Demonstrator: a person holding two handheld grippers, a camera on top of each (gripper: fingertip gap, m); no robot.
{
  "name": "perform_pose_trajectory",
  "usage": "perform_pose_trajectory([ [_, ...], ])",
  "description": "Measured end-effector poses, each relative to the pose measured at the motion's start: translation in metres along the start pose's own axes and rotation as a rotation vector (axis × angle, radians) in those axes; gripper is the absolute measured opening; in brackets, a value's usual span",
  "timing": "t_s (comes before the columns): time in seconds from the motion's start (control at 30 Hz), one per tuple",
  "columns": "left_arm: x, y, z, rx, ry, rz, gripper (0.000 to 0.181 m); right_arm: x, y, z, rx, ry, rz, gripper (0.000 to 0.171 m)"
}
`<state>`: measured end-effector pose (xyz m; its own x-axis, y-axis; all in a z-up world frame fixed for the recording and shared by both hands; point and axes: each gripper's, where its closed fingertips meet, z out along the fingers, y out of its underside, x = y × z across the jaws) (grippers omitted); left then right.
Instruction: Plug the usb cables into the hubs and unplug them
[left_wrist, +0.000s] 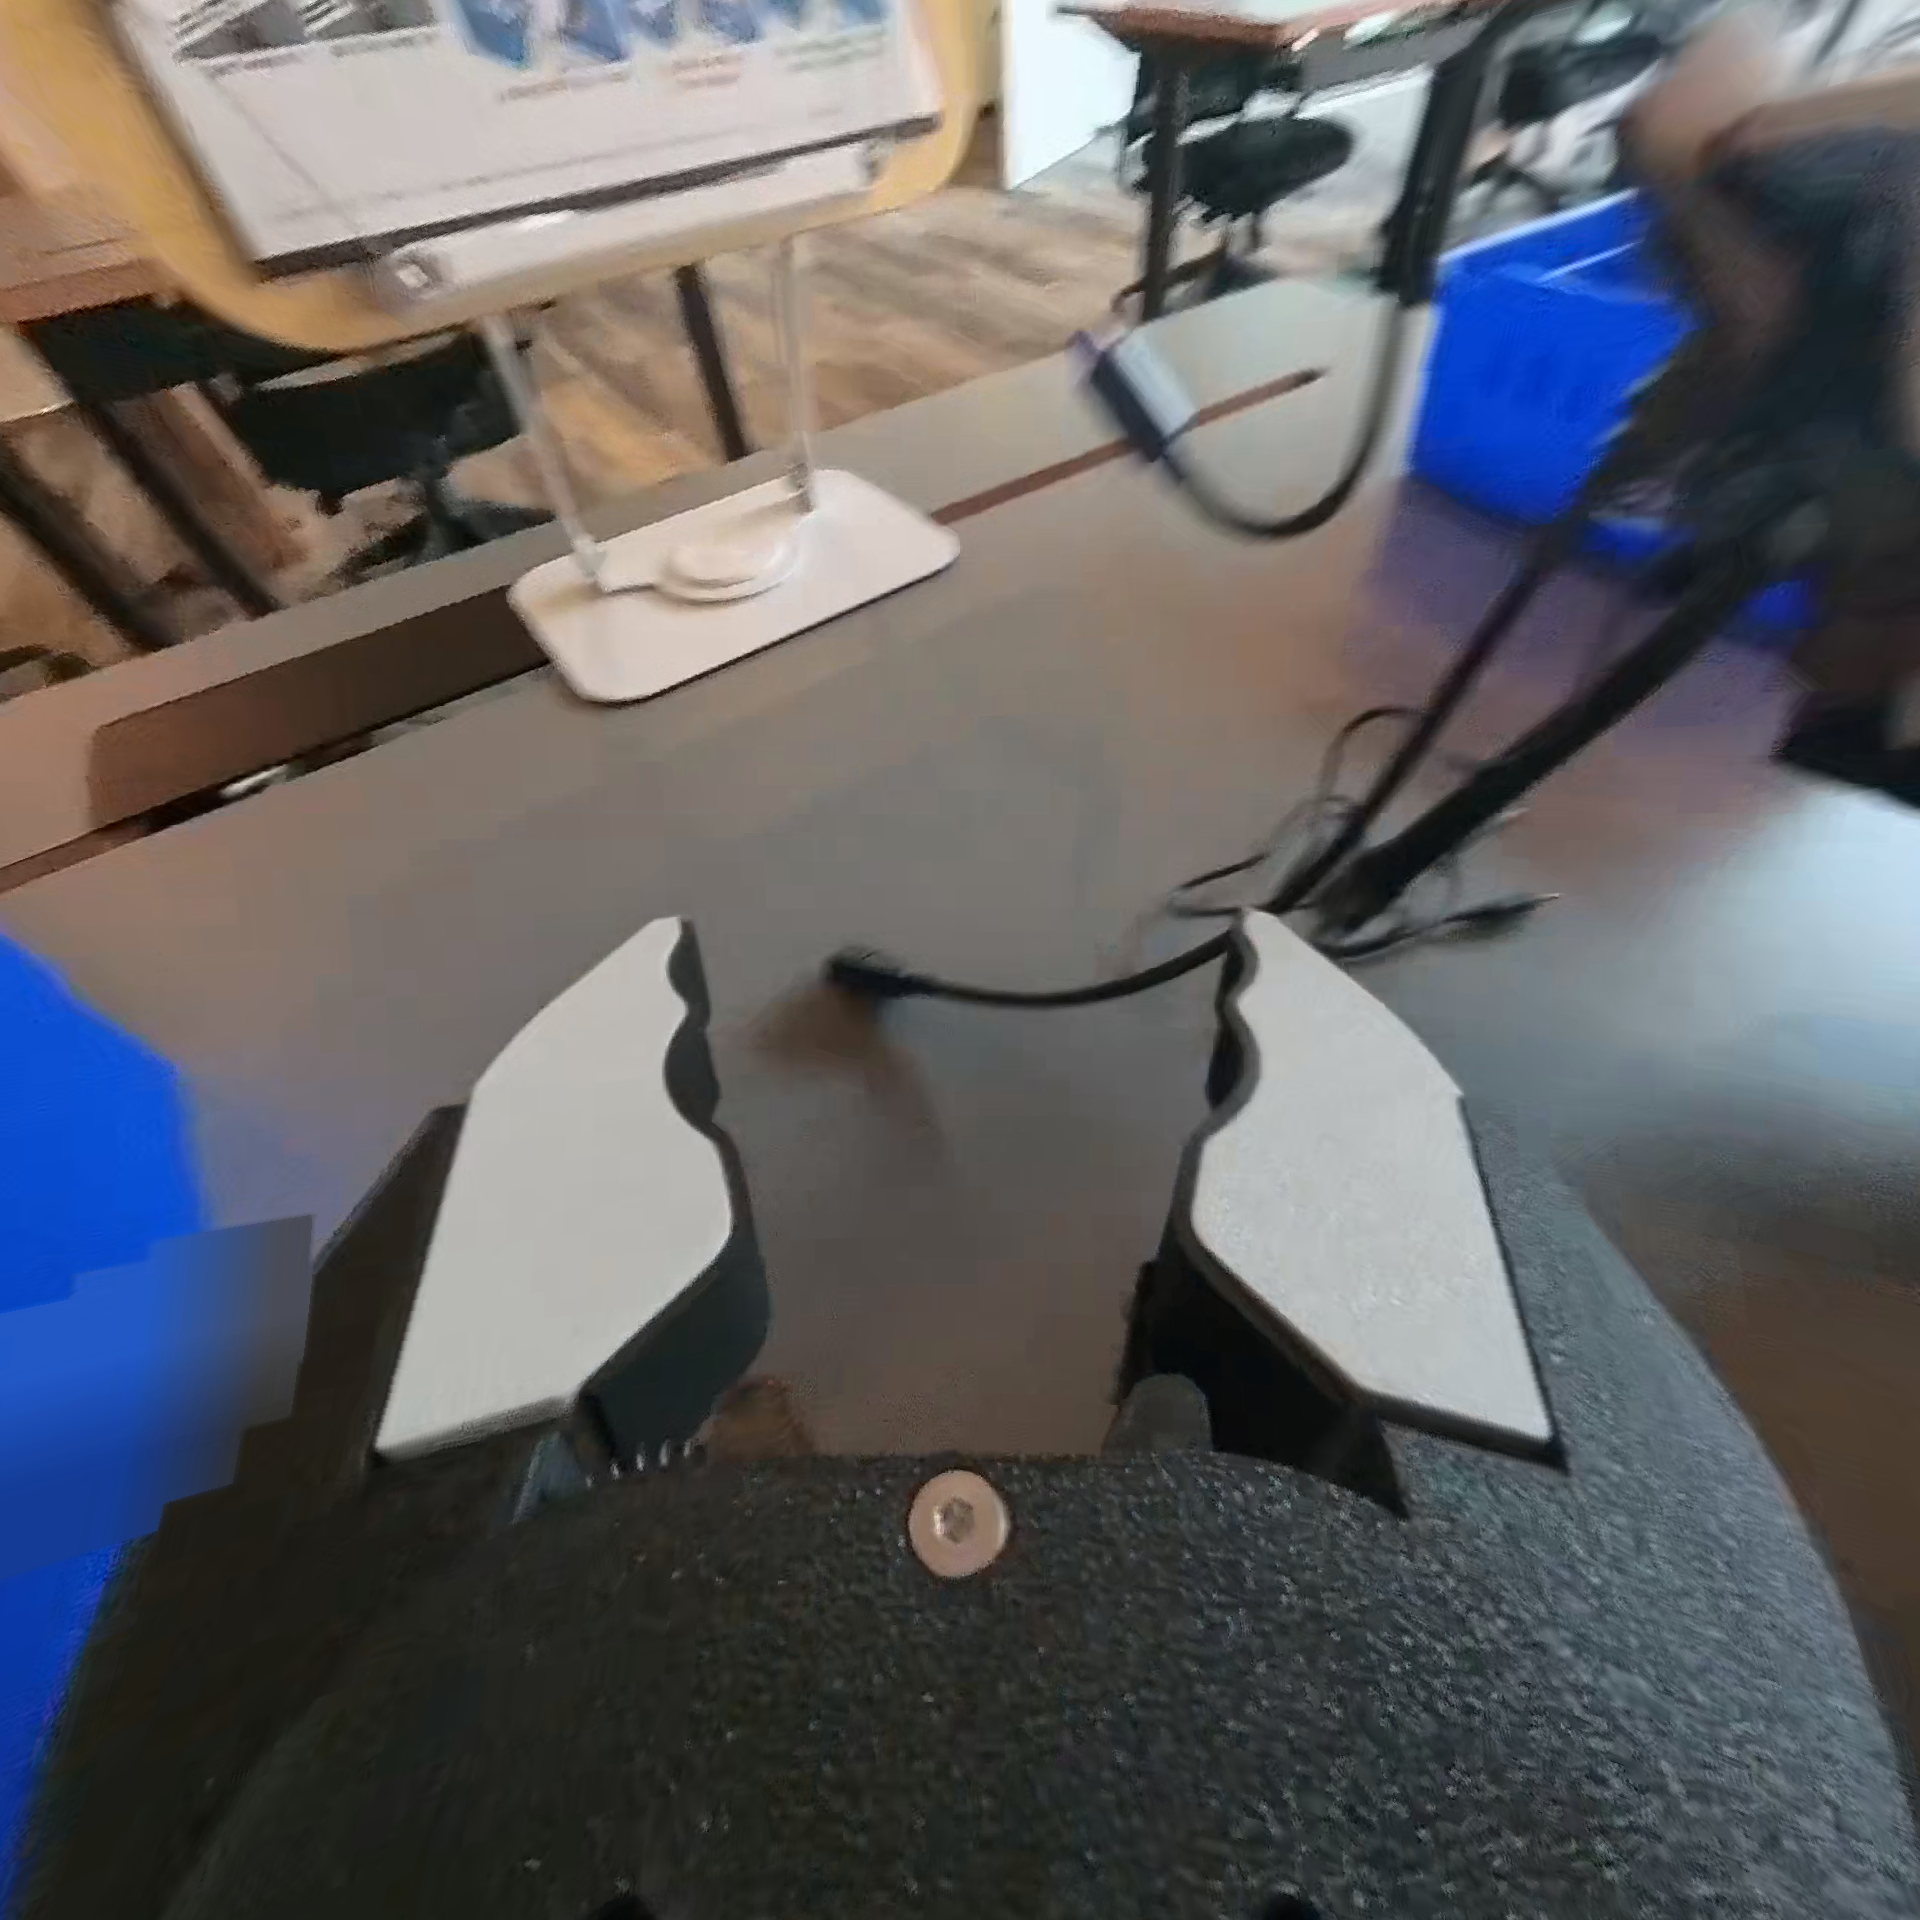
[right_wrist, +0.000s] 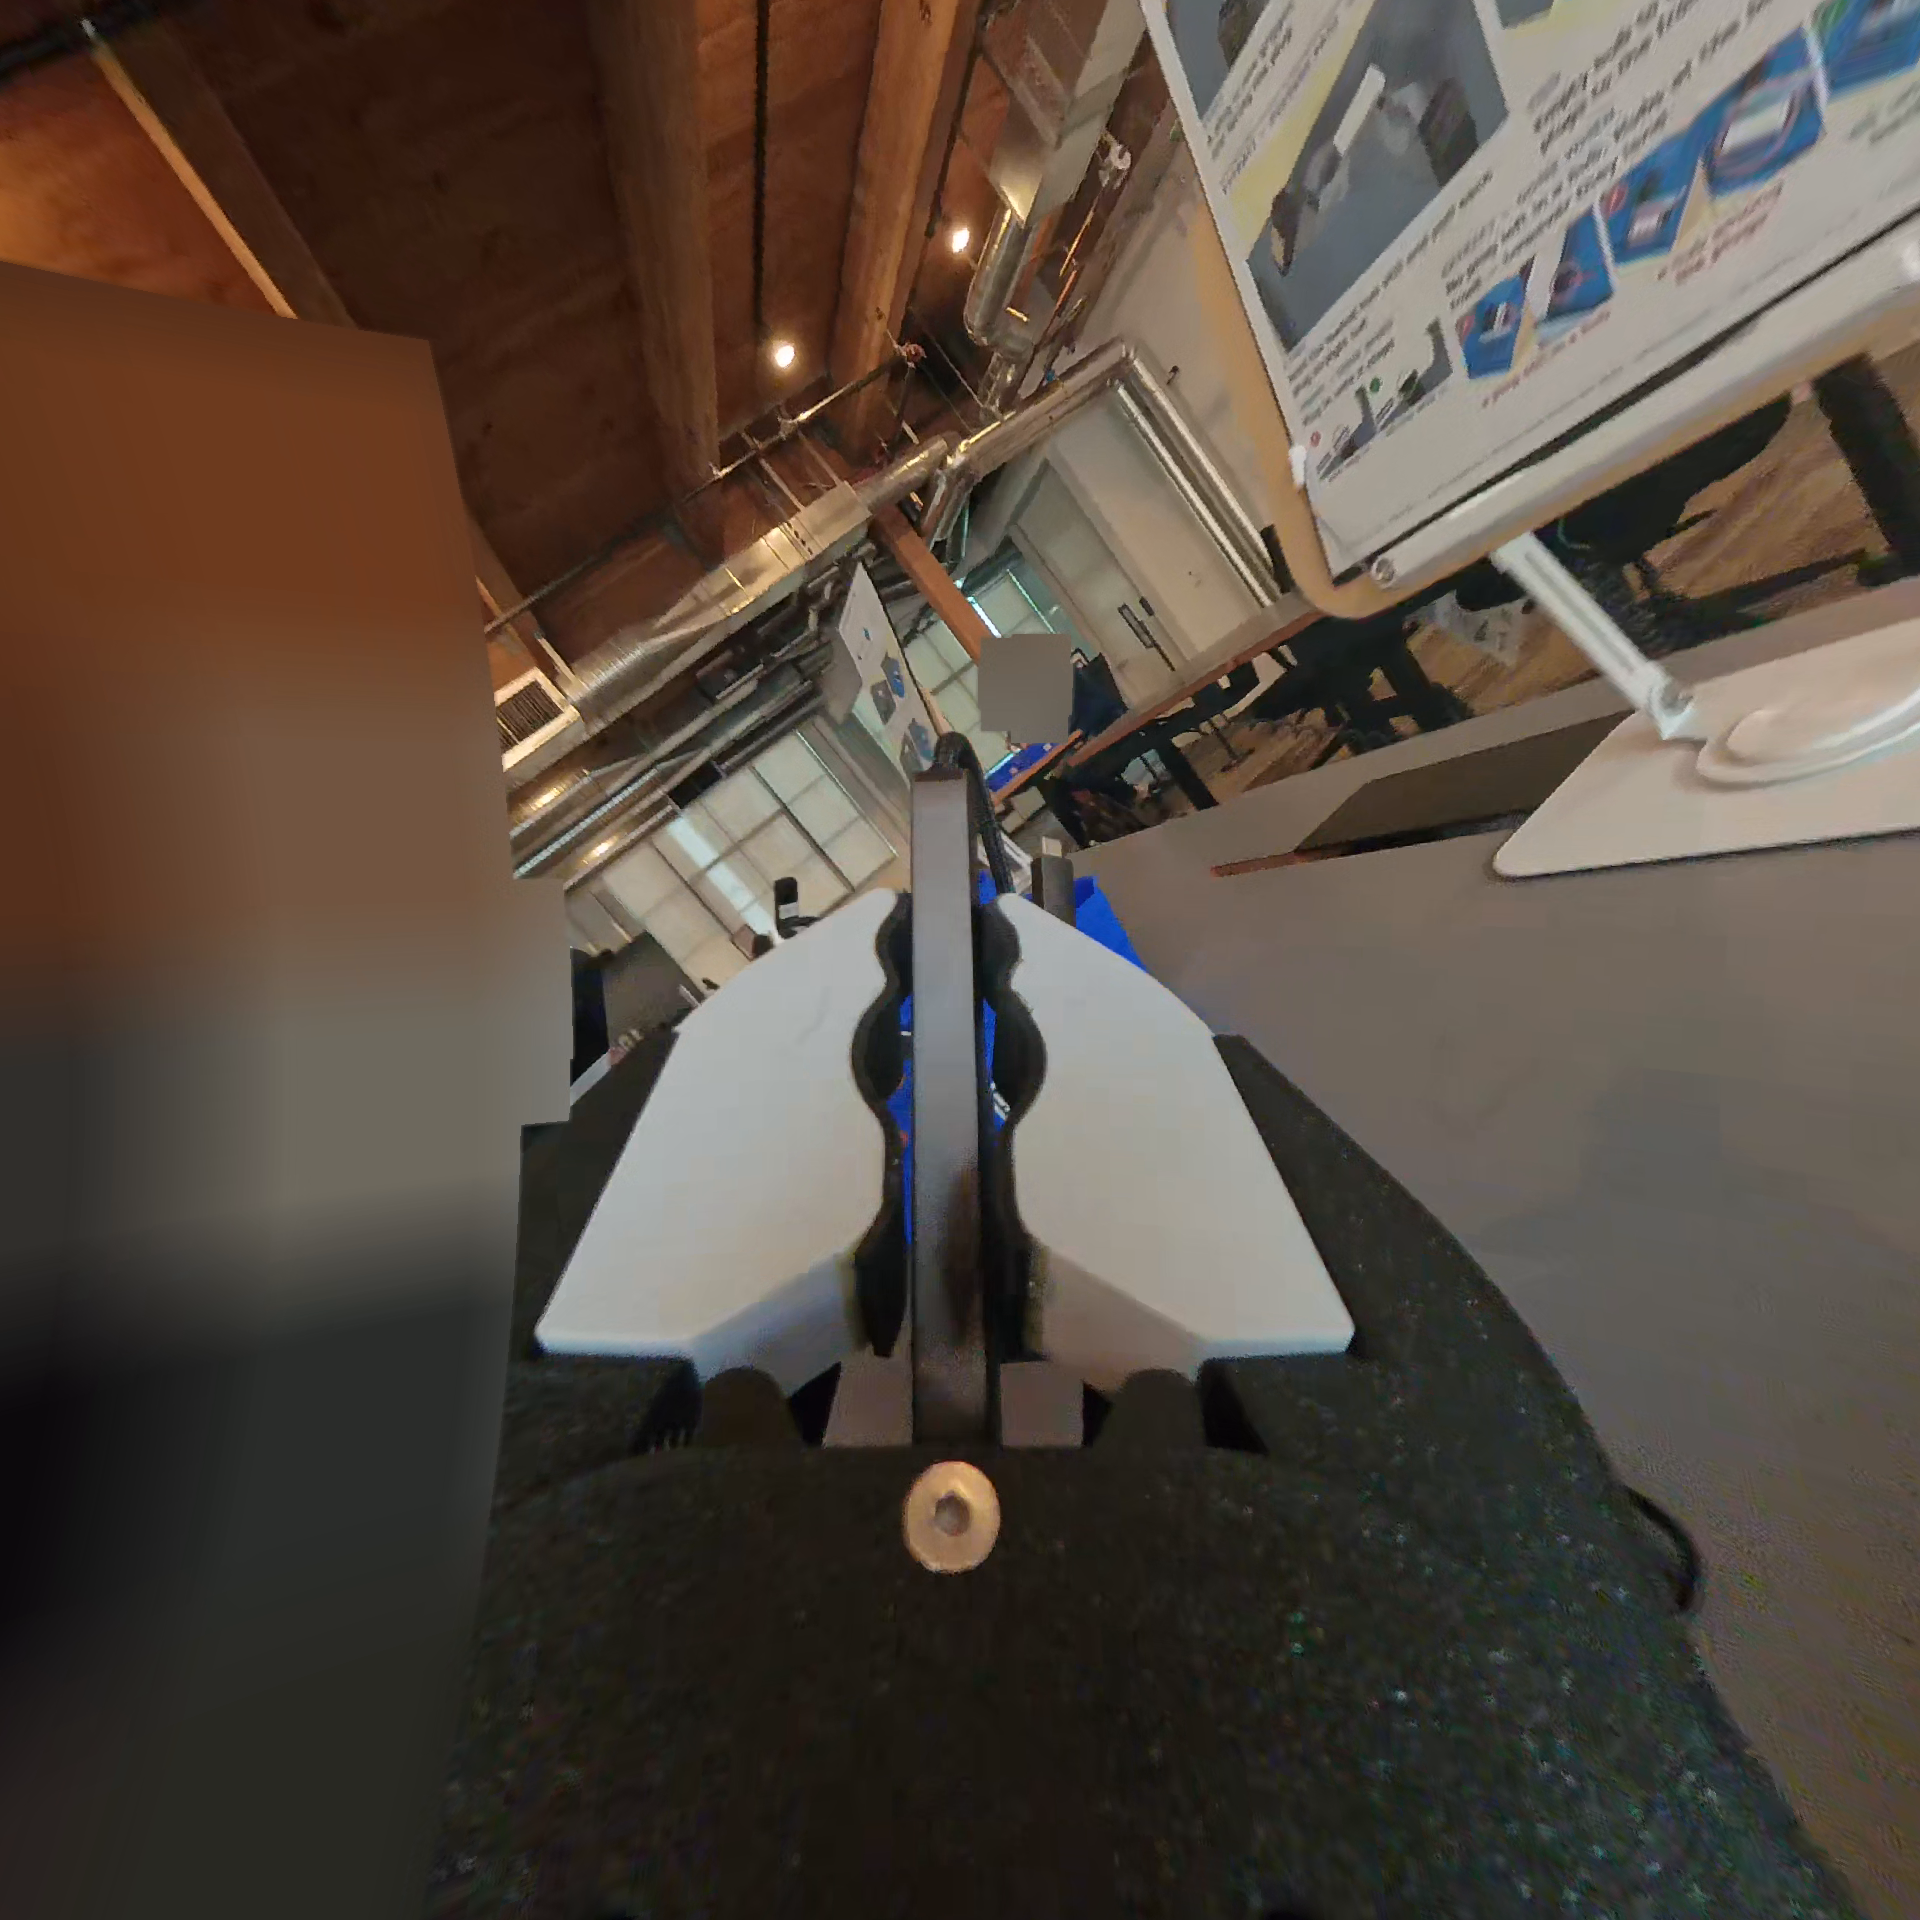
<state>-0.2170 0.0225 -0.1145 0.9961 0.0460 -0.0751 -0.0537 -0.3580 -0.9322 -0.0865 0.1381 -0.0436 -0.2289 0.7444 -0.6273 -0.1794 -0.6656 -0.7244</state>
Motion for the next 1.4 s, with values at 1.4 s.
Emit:
perform_pose_trajectory([
  [1.4, -0.06, 0.039, 0.018, -0.14, -0.217, 0.059, 0.055, 0.039, -0.278, -0.246, 0.068, 0.997, -0.756, 0.0],
])
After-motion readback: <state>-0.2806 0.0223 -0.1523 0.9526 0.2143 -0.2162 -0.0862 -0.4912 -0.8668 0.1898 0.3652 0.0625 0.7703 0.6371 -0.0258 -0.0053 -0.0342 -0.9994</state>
